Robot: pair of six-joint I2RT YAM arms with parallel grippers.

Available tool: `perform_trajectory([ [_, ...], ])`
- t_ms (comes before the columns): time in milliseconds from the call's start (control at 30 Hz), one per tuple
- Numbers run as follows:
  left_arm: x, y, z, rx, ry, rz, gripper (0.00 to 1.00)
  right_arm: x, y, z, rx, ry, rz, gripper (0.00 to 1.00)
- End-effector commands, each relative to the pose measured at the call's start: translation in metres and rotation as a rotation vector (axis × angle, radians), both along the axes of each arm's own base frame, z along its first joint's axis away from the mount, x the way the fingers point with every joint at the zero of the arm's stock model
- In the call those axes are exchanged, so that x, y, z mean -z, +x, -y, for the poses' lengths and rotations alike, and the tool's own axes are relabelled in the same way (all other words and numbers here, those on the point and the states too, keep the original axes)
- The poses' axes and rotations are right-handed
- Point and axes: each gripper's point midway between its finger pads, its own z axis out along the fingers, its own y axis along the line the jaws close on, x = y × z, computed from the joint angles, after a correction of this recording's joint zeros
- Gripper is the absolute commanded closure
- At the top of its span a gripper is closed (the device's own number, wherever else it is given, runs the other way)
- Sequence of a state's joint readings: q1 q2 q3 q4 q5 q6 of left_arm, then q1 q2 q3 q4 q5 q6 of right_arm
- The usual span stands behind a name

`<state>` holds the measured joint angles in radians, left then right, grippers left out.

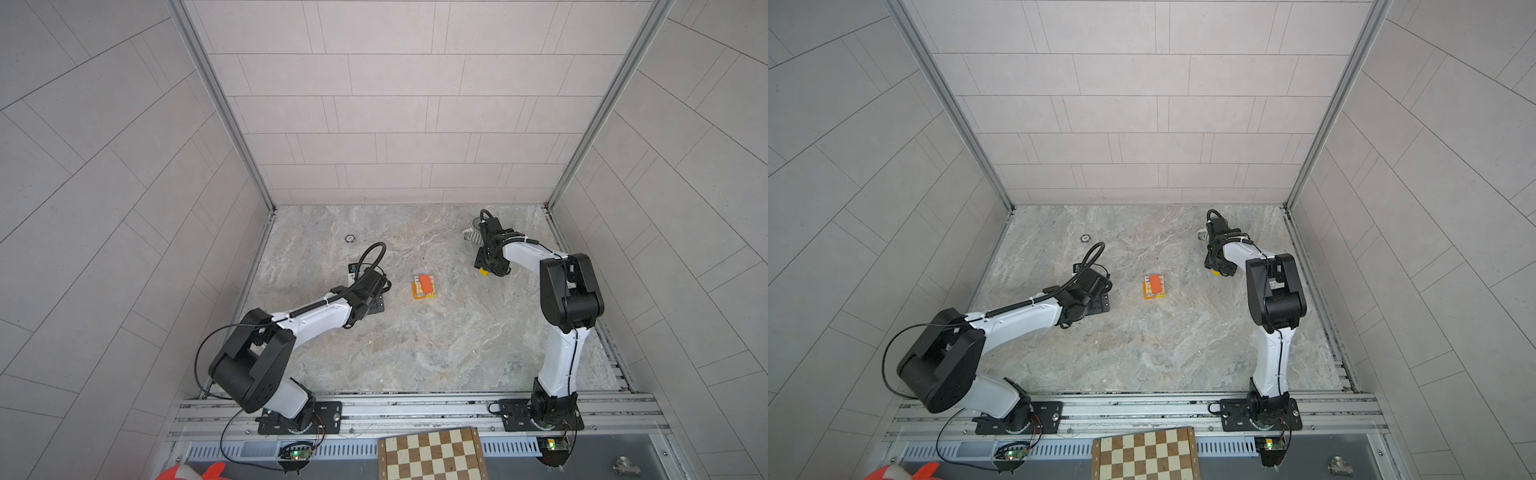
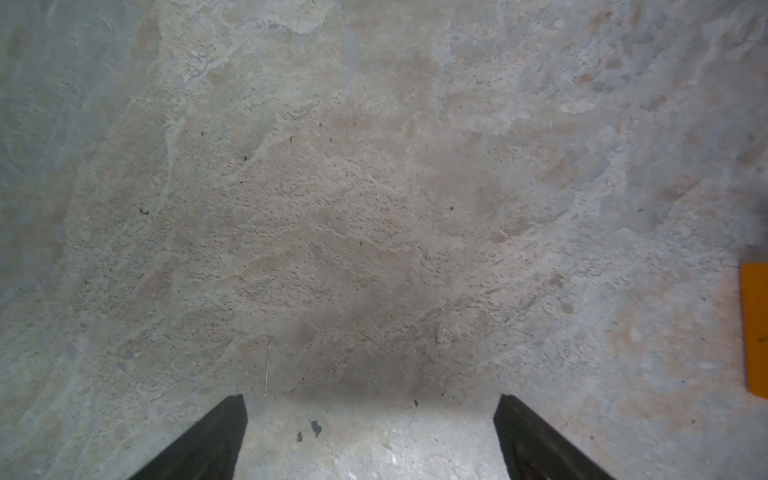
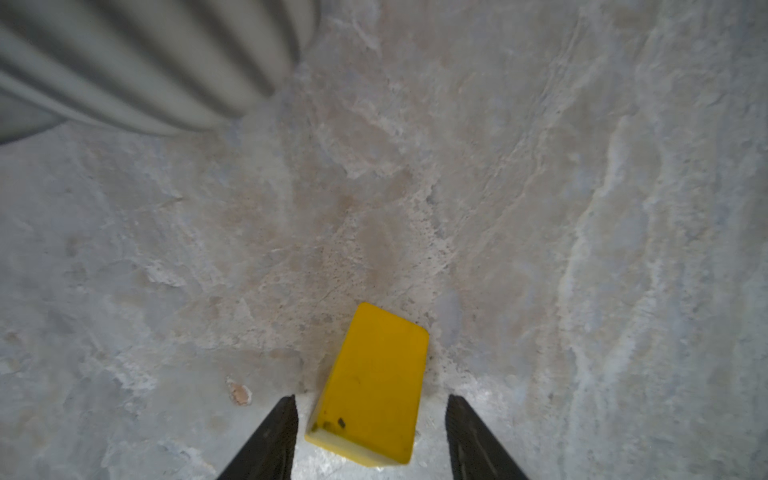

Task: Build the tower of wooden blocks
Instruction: 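Move the right gripper to the yellow wedge beside the striped mug and grasp it, then carry the yellow wedge with the right gripper over the block group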

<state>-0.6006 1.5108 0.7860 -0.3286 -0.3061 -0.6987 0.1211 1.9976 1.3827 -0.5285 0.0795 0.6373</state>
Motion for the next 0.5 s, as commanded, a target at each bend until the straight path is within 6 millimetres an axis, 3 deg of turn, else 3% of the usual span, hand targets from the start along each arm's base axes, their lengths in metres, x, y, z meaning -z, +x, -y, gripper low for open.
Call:
perform_trajectory([
  [0,-0.0016,0.0046,0.0026,0.012,0.009,-0.012,0.00,-0.0005,0.0072,0.0031,0.020,0.003,0.011,0.47],
  [467,-0.0066,0.0032,0.0011,0.014,0.010,-0.004,0.00,0.0031,0.0062,0.0020,0.003,0.011,0.002,0.75],
])
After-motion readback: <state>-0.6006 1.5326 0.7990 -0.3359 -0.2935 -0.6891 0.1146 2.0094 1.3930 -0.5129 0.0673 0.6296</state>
